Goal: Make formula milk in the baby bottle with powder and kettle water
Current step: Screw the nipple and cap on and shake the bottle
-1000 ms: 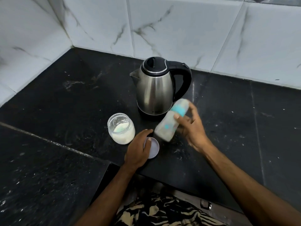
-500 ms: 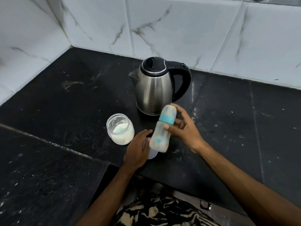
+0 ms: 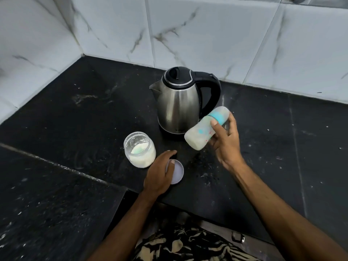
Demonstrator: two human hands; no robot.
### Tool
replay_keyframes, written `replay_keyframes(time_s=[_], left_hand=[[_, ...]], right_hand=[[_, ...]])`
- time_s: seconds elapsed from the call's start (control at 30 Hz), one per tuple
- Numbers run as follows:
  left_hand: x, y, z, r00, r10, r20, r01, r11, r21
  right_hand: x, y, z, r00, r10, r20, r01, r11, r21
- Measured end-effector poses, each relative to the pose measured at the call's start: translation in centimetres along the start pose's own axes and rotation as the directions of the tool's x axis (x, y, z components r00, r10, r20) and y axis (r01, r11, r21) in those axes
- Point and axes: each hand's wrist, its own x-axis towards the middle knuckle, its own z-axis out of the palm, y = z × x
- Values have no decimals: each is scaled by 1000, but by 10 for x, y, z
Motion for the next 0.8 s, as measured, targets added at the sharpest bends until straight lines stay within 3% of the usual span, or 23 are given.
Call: replay_keyframes(time_s=[0.07, 0.17, 0.23, 0.33, 0.4, 0.53, 0.57, 0.63, 0.7, 0.8], left_hand=[[1, -1, -1, 1000, 0, 20, 0, 1000, -9], [4, -5, -2, 996, 7, 84, -3, 999, -48], [2, -4, -2, 999, 8, 47, -7, 999, -32], [-1, 0, 0, 1000, -4, -1, 4, 1000, -10], [-1, -1, 0, 1000, -12, 4, 12, 1000, -2], [1, -6, -3, 996, 13, 83, -12, 1000, -10], [1, -5, -2, 998, 10, 62, -9, 1000, -15], [-1, 0, -2, 1000, 5, 1, -5, 1000, 0], [0, 2, -1, 1000, -9, 9, 9, 1000, -2], [1, -1, -2, 999, -5, 42, 6, 1000, -18]], right_hand=[[-8, 6, 1, 995, 48, 84, -41, 996, -82], [-26, 16, 0, 928, 161, 335, -47, 945, -324], [-21, 10, 4, 955, 93, 280, -9, 958, -288], [-7, -2, 8, 999, 39, 12, -39, 998, -43], [-10, 1, 7, 997, 54, 50, -51, 997, -61], [-27, 15, -1, 927, 167, 336, -56, 947, -317], [-25, 13, 0, 943, 122, 310, -27, 955, -296], [-13, 4, 0, 993, 32, 117, -15, 990, -142], [-4, -1, -1, 1000, 26, 6, -26, 1000, 8], [-17, 7, -1, 980, 112, 167, -87, 984, -153]])
